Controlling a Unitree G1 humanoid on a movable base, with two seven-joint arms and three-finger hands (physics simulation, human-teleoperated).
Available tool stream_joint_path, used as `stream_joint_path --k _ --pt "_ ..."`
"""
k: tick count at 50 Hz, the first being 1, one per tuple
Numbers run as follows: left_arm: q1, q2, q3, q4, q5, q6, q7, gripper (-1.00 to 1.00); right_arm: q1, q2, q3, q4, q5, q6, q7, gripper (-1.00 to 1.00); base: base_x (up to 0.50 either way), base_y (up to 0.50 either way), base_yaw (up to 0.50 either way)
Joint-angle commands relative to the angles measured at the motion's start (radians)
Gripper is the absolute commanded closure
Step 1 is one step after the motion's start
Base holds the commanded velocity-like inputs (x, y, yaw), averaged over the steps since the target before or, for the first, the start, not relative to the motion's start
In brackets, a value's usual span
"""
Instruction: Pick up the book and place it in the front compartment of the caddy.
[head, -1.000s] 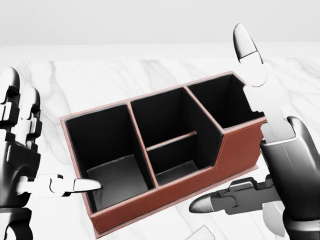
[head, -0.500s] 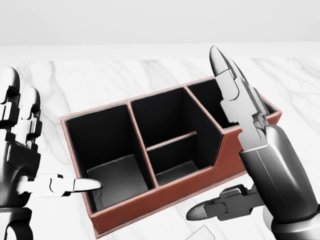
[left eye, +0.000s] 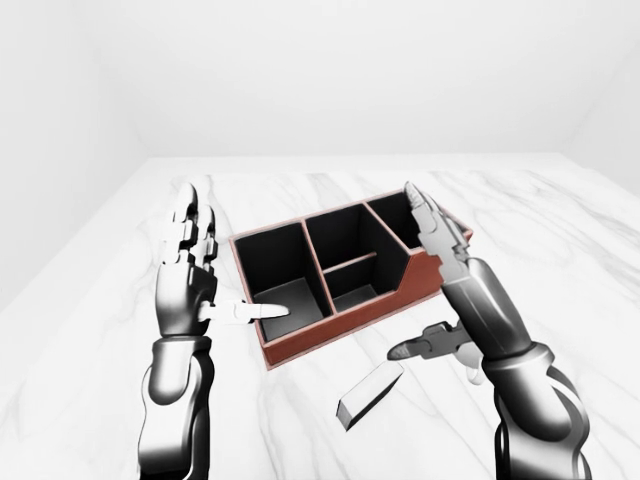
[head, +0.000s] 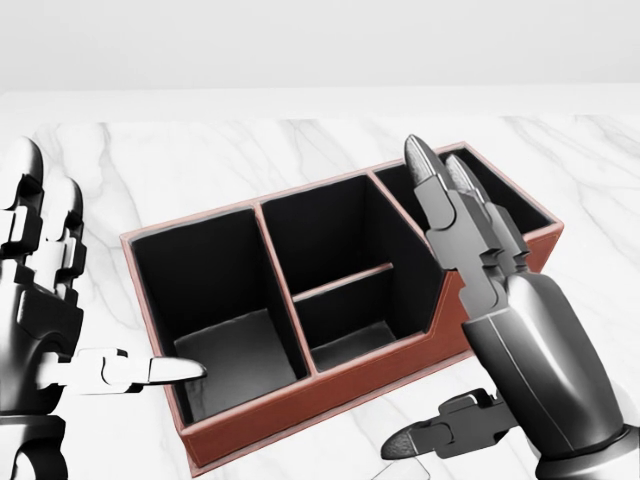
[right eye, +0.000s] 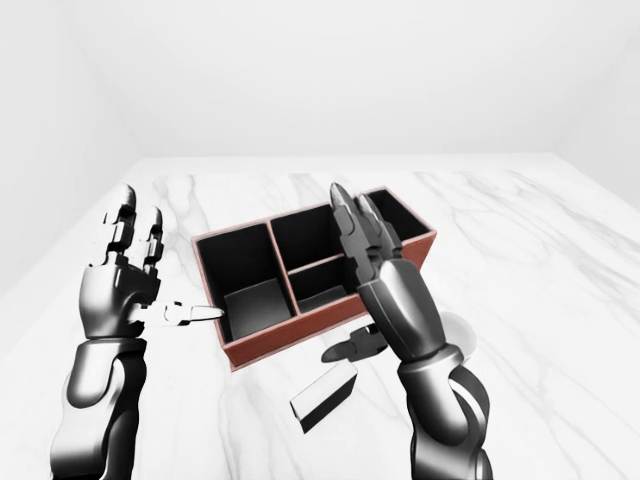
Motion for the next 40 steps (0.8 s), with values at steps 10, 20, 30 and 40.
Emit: stream_joint_path --k 10,20,30,40 --pt "0.003 -0.001 -0.002 -0.001 0.003 0.0 -0.001 -1.0 0.053 0.007 0.0 -0.014 -0.072 0.0 0.032 -1.0 0.0 0.0 0.0" --pt "0.002 0.0 -0.001 0.005 0.003 0.0 -0.002 -1.0 0.087 0.014 0.024 -0.038 -0.114 0.0 0.039 -1.0 0.0 0.0 0.0" --pt "0.003 -0.001 -0.004 0.003 0.005 0.0 -0.002 -1.0 0.151 0.019 0.04 -0.06 -0.139 0.0 0.047 -1.0 0.0 0.0 0.0" --pt "0.003 -0.001 -0.003 0.002 0.005 0.0 -0.001 -1.0 0.176 0.02 0.054 -0.065 -0.147 0.0 0.045 -1.0 0.0 0.0 0.0"
